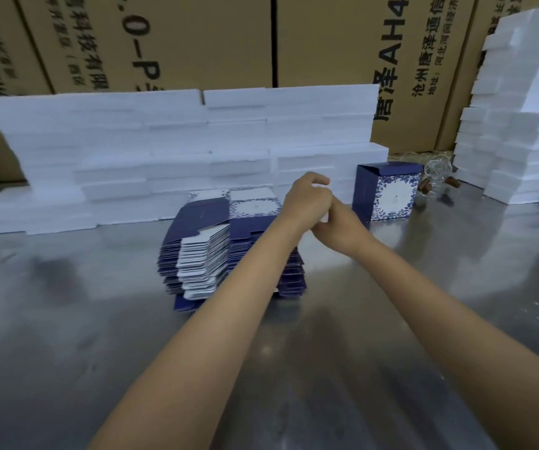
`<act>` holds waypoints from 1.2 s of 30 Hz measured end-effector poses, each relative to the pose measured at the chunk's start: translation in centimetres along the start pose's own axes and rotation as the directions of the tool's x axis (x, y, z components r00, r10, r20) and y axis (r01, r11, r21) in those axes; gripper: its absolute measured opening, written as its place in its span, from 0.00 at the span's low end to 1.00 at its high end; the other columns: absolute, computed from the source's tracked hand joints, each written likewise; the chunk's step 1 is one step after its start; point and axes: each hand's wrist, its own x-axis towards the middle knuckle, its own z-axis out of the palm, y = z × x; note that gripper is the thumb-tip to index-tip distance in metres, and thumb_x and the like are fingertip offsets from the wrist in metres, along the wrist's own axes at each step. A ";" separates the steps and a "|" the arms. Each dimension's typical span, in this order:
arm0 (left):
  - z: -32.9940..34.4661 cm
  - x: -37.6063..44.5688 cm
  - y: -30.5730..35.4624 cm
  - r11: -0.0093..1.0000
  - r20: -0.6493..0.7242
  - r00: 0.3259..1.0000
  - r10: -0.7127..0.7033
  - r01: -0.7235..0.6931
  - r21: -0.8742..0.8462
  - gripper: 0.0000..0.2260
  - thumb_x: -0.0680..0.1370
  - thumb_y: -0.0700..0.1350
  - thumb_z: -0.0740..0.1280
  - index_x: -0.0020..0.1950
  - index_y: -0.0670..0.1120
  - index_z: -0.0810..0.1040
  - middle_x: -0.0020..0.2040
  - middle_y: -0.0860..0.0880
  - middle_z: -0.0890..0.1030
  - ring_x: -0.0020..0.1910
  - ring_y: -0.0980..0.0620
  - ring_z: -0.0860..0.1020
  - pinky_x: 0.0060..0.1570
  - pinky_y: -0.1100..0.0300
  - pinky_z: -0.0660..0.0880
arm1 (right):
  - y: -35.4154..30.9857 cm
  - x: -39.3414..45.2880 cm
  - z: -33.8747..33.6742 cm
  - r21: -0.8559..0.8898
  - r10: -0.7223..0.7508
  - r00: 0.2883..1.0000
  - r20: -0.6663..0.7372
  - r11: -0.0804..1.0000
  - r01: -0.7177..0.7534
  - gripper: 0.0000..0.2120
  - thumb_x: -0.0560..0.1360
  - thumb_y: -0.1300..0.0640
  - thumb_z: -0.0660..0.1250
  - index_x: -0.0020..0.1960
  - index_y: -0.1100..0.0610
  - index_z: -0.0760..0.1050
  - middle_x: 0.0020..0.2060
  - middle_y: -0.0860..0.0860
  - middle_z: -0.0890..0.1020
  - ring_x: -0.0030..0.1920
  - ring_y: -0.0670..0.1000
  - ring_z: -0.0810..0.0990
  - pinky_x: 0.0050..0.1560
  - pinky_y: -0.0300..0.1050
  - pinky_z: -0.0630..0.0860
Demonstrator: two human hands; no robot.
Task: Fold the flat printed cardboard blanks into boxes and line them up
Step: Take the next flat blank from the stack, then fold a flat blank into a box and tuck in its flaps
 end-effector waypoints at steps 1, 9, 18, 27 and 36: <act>-1.2 -1.0 -0.1 1.000 -0.007 1.000 0.002 -0.002 0.000 0.16 0.80 0.39 0.61 0.65 0.51 0.76 0.65 0.50 0.75 0.51 0.56 0.75 0.42 0.65 0.68 | -1.0 -0.5 0.7 0.015 -0.002 1.000 0.015 1.000 0.002 0.27 0.82 0.57 0.63 0.79 0.53 0.61 0.74 0.55 0.72 0.72 0.56 0.72 0.60 0.47 0.71; -9.7 -5.3 -3.2 0.985 -0.212 0.974 0.081 -0.047 0.164 0.13 0.80 0.39 0.61 0.61 0.49 0.78 0.59 0.50 0.77 0.42 0.60 0.74 0.36 0.64 0.68 | -5.8 -2.6 5.0 0.015 0.006 1.000 0.005 1.000 -0.006 0.28 0.82 0.50 0.66 0.78 0.57 0.64 0.75 0.53 0.71 0.75 0.56 0.67 0.65 0.42 0.64; -16.1 -5.0 -10.7 0.826 -0.491 0.832 -0.256 0.452 0.335 0.43 0.72 0.69 0.69 0.77 0.44 0.62 0.74 0.43 0.70 0.73 0.40 0.67 0.70 0.44 0.66 | -5.7 -1.3 7.0 0.002 0.141 0.989 -0.049 0.990 -0.141 0.13 0.79 0.41 0.67 0.56 0.45 0.69 0.61 0.50 0.80 0.67 0.60 0.73 0.67 0.59 0.72; -16.5 -4.0 -11.8 0.938 -0.402 0.886 -0.231 0.313 0.150 0.27 0.66 0.62 0.78 0.58 0.51 0.76 0.59 0.50 0.81 0.60 0.45 0.79 0.64 0.44 0.74 | -5.3 0.6 7.4 0.032 0.163 0.985 -0.050 0.986 -0.162 0.15 0.80 0.40 0.65 0.60 0.49 0.74 0.61 0.49 0.81 0.66 0.57 0.75 0.67 0.55 0.72; -15.2 -7.0 -9.5 0.997 -0.426 0.902 0.074 -0.081 0.002 0.36 0.73 0.35 0.73 0.77 0.51 0.62 0.63 0.59 0.77 0.60 0.58 0.76 0.59 0.64 0.74 | -6.9 -1.4 5.5 0.318 0.225 0.974 -0.032 0.926 -0.204 0.18 0.79 0.36 0.62 0.54 0.51 0.74 0.45 0.43 0.77 0.44 0.43 0.76 0.40 0.39 0.67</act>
